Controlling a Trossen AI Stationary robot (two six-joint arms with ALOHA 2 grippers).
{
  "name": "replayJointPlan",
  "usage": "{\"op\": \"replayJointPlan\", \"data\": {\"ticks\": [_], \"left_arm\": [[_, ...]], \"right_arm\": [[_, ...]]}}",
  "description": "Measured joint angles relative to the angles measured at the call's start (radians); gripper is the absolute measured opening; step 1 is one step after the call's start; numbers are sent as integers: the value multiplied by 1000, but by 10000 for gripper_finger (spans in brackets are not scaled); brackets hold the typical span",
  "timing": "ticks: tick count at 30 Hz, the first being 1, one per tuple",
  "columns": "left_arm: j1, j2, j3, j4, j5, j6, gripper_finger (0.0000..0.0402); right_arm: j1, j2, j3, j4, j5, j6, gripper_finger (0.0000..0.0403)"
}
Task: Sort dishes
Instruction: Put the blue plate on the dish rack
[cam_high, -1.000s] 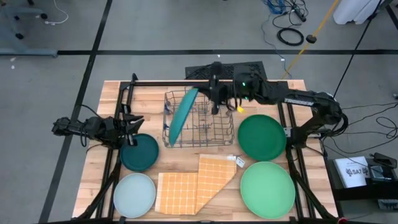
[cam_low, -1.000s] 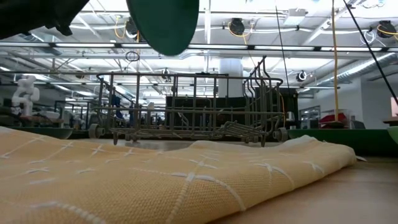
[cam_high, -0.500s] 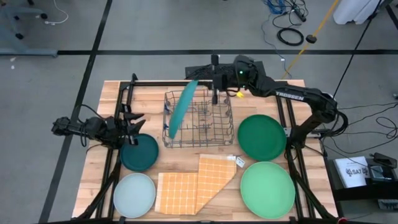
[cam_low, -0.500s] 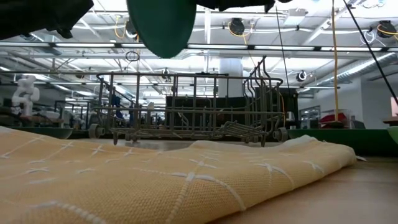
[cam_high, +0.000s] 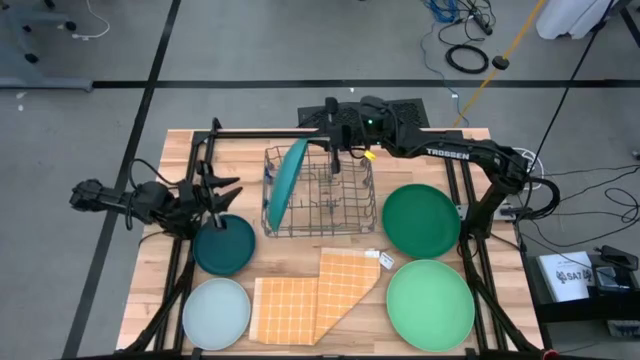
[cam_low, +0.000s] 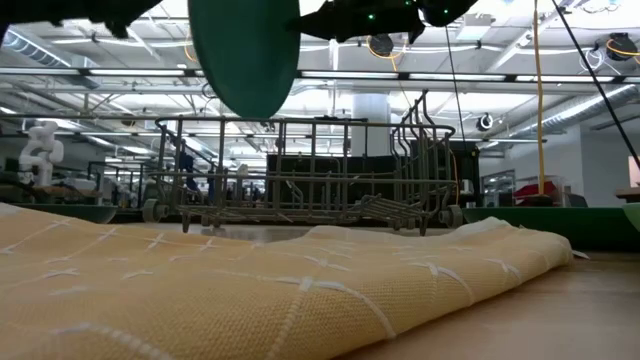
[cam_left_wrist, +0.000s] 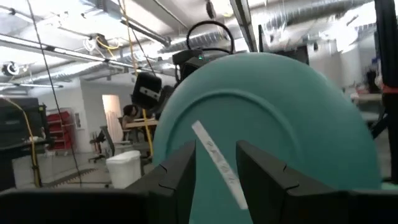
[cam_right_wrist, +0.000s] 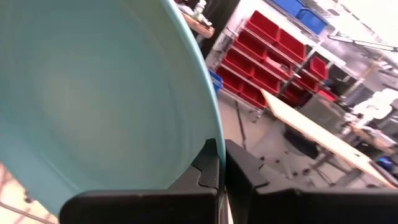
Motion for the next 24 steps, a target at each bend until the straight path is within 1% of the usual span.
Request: {"op": "replayJointPlan", "data": {"ticks": [3,5,9,10,13,16,20,23,24], "left_arm": [[0,60,88,-55,-34,14,125],[0,99,152,-98,-35,38,125],[0,188,285,-212,-30,96,125],[0,211,315,-232,-30,108,125],[0,271,379,-250,-41,133,125],[0,313,412,-253,-83,157,125],[-1,338,419,-251,-188,208,125],[-1,337,419,-212,-304,225,125],[0,334,419,-194,-325,225,125]], "right_arm": [[-2,0,0,-2,-18,26,0],[-3,0,0,-9,-27,46,0],[-4,0,0,-6,-13,72,0],[-4,0,0,-7,7,75,0],[6,0,0,-6,132,67,0],[21,0,0,-7,270,56,0],[50,-7,0,-26,476,31,0],[80,-17,0,-73,673,0,0],[91,-18,0,-86,738,-9,0]]}}
